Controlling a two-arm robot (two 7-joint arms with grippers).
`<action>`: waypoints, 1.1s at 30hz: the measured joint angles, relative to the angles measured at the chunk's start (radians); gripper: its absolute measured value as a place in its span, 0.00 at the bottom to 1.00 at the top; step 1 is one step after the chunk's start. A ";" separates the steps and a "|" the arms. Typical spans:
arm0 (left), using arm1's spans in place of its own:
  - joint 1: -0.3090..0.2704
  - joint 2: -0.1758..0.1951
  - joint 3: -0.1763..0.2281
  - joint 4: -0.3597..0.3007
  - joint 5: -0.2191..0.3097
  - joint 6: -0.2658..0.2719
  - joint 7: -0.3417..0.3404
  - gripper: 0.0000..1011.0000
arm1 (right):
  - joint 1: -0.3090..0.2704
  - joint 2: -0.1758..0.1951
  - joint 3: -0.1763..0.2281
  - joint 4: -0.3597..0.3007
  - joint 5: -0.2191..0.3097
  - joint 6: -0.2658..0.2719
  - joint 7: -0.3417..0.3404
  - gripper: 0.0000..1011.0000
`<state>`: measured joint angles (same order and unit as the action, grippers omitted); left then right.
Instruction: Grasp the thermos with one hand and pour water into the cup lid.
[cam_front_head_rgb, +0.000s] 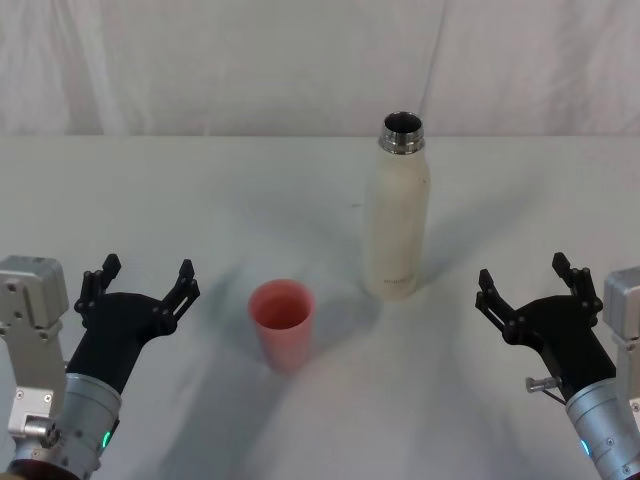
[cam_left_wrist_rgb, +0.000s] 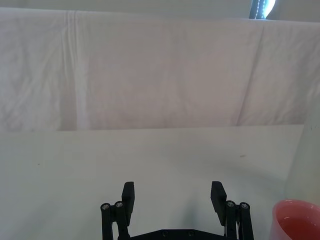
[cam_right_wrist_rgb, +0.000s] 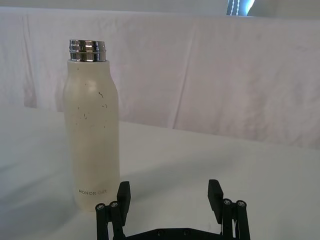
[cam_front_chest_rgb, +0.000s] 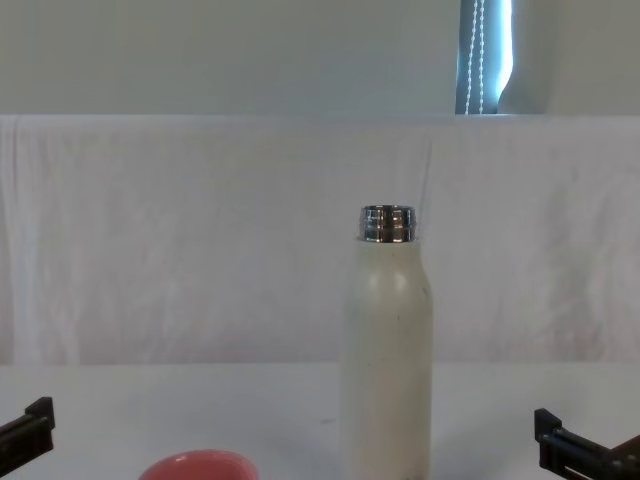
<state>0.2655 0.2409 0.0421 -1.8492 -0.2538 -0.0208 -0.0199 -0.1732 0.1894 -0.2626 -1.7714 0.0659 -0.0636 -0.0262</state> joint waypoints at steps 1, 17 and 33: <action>0.000 0.000 0.000 0.000 0.000 0.000 0.000 0.99 | 0.000 0.000 0.000 0.000 0.000 0.000 0.000 0.99; 0.000 0.000 0.000 0.000 0.000 0.000 0.000 0.99 | 0.000 0.000 0.000 0.000 0.000 0.000 0.000 0.99; 0.000 0.000 0.000 0.000 0.000 0.000 0.000 0.99 | 0.000 0.000 0.000 0.000 0.000 0.000 0.000 0.99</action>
<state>0.2655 0.2410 0.0421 -1.8492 -0.2538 -0.0207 -0.0199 -0.1733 0.1893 -0.2626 -1.7714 0.0659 -0.0636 -0.0262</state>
